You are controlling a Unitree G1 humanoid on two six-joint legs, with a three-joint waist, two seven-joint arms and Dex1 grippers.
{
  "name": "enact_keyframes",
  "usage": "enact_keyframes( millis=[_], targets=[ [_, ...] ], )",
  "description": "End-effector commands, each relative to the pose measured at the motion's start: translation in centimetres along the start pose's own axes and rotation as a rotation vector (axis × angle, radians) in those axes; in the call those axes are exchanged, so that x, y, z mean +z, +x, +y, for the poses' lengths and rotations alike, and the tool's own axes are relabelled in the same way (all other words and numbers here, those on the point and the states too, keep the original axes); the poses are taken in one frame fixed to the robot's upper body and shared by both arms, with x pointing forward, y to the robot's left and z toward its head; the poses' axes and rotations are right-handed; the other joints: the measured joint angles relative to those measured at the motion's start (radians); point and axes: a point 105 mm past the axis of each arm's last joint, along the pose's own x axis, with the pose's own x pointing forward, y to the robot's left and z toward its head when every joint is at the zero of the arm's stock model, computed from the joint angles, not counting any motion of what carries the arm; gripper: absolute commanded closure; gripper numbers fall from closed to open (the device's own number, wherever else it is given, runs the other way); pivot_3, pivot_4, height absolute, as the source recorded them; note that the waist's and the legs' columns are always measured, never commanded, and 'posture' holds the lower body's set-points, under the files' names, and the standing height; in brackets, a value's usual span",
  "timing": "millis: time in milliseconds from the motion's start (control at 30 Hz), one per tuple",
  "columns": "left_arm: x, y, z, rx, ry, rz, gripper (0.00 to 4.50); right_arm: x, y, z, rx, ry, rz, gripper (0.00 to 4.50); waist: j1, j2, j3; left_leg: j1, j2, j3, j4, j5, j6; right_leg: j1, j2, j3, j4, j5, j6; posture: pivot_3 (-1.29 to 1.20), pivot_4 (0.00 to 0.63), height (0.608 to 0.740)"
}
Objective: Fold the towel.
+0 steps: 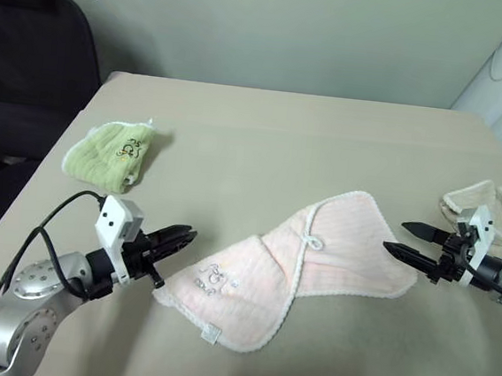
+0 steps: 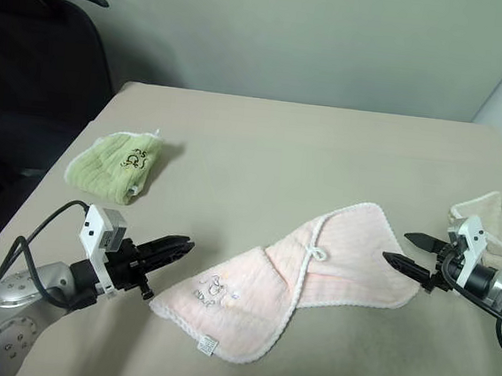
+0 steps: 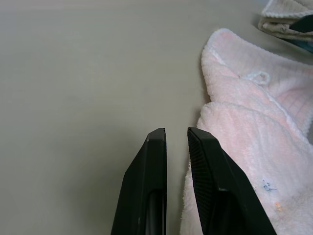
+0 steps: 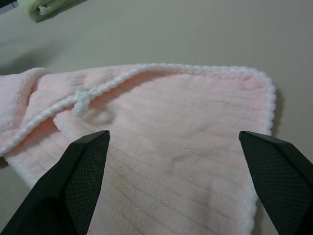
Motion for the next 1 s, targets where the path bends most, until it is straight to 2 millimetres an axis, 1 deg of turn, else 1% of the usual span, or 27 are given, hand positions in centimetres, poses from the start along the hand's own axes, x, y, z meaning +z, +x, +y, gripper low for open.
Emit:
enact_keyframes(
  millis=[33,133,200,267,367,433,533,667,833,1000],
  targets=[
    [0.3,-0.1,-0.1,-0.004,0.022,-0.012,3.70,1.7,-0.5,-0.8,-0.060,-0.065,-0.040,0.04,-0.001,0.000,0.000,0.000,0.000,0.000,0.000,0.000,0.000,0.000,0.000,0.000,0.000,0.000,0.000,0.00,0.150,0.740],
    [0.0,0.4,-0.7,-0.045,0.024,0.003,3.70,2.1,-0.1,-0.8,-0.062,-0.091,-0.037,0.04,0.001,0.000,0.000,0.000,0.000,0.000,0.000,0.000,0.000,0.000,0.000,0.000,0.000,0.000,0.000,0.00,0.150,0.740],
    [-0.2,0.9,-1.2,-0.084,0.040,0.022,3.70,2.4,0.7,-1.4,-0.071,-0.111,-0.026,0.04,0.000,0.000,0.000,0.000,0.000,0.000,0.000,0.000,0.000,0.000,0.000,0.000,0.000,0.000,0.000,0.00,0.150,0.740],
    [-0.4,1.1,-1.8,-0.144,0.062,0.050,3.70,2.6,2.1,-1.9,-0.075,-0.161,0.009,0.04,-0.001,0.000,0.000,0.000,0.000,0.000,0.000,0.000,0.000,0.000,0.000,0.000,0.001,0.000,0.000,0.00,0.150,0.740],
    [-0.7,1.4,-2.4,-0.223,0.107,0.092,3.70,3.3,4.4,-4.0,-0.140,-0.231,0.064,0.04,-0.006,0.000,0.000,0.002,0.000,0.000,0.000,0.000,0.000,-0.001,0.000,0.001,0.004,0.000,-0.001,0.00,0.150,0.740],
    [-0.9,1.6,-2.7,-0.261,0.130,0.112,3.70,4.1,6.0,-5.1,-0.160,-0.218,0.076,0.04,-0.009,0.000,0.000,0.002,0.000,-0.001,0.000,-0.001,0.000,-0.002,0.000,0.001,0.006,-0.001,-0.001,0.00,0.150,0.740],
    [-1.1,1.6,-3.4,-0.310,0.147,0.131,3.70,4.8,7.9,-5.8,-0.155,-0.199,0.104,0.04,-0.008,0.001,0.000,-0.001,0.000,0.000,0.000,-0.001,0.000,-0.007,0.000,0.001,0.010,-0.002,-0.003,0.00,0.150,0.740],
    [-1.5,1.3,-4.6,-0.366,0.155,0.153,3.70,4.7,10.5,-7.0,-0.179,-0.159,0.168,0.04,-0.006,0.001,0.000,-0.005,0.002,0.000,0.000,-0.002,-0.002,-0.012,0.000,0.001,0.011,-0.003,-0.006,0.00,0.150,0.740],
    [-1.9,1.0,-5.2,-0.377,0.172,0.173,3.70,3.8,11.6,-7.9,-0.207,-0.146,0.232,0.04,0.002,0.001,0.000,-0.007,0.004,-0.001,0.000,-0.003,-0.004,-0.014,0.001,-0.001,0.011,-0.004,-0.008,0.00,0.150,0.740],
    [-2.0,0.3,-5.3,-0.355,0.178,0.186,3.70,3.9,11.4,-8.0,-0.177,-0.153,0.238,0.04,0.002,0.002,0.001,-0.008,0.004,-0.001,0.000,-0.004,-0.006,-0.015,0.001,-0.001,0.012,-0.005,-0.008,0.00,0.150,0.740]
  ],
)
